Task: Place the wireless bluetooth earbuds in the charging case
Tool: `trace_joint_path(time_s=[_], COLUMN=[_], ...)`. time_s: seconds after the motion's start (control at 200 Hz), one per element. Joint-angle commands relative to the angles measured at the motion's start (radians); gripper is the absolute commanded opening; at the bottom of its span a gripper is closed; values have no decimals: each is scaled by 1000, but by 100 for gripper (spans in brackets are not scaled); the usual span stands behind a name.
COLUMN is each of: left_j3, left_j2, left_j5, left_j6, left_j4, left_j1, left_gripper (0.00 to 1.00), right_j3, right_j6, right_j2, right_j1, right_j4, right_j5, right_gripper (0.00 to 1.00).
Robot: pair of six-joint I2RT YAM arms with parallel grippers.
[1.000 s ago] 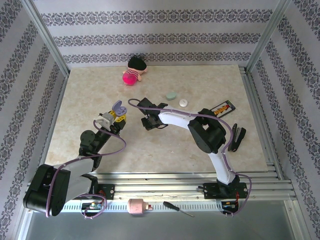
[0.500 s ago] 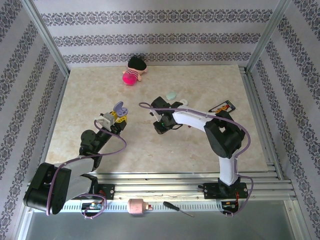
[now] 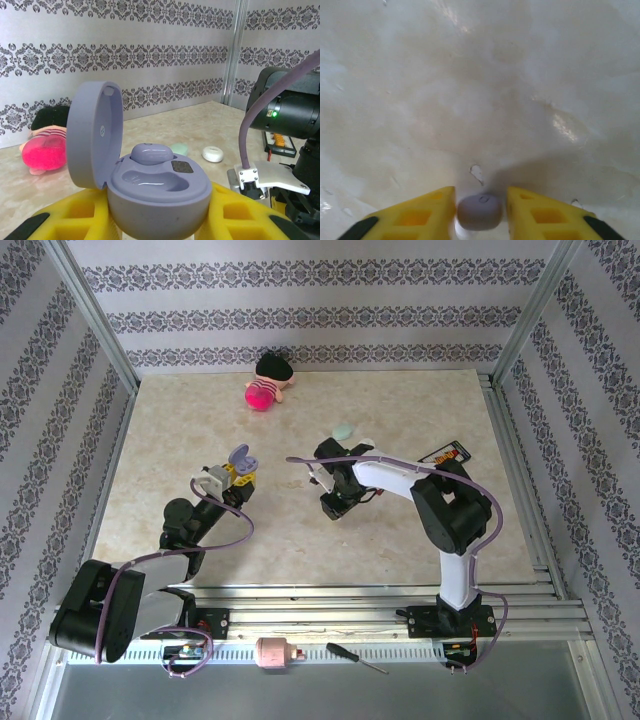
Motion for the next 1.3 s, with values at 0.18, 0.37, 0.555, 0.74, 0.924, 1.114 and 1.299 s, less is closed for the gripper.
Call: trace_joint_path(time_s=[0.18,0.37,0.555,0.74,0.924,1.114,1.299], left_j3=[37,45,50,50,41,39,32], left_j2=[14,36,86,100,82,72,76], left_j5=[20,26,38,47,46,45,42], left_j6=[-26,-27,-51,-63,-61,-50,-47], left_j4=[47,59,133,164,150,132,134], left_j1=[10,10,11,11,10,11,11], left_gripper=[23,23,23,23,23,23,23], right_j3=[-21,-215,-377,-399,-387,-366,-380], right_j6=[197,543,782,812,802,781,766], right_j2=[-78,-259,-329,-286,-258,-242,-278], right_j1=[0,-1,-5,-8,-14,-16,-18], right_j4=[30,239,464,501,490,467,446], right_j5=[106,123,34,-27,-33,-20,22], right_gripper=[50,56,52,44,44,46,47])
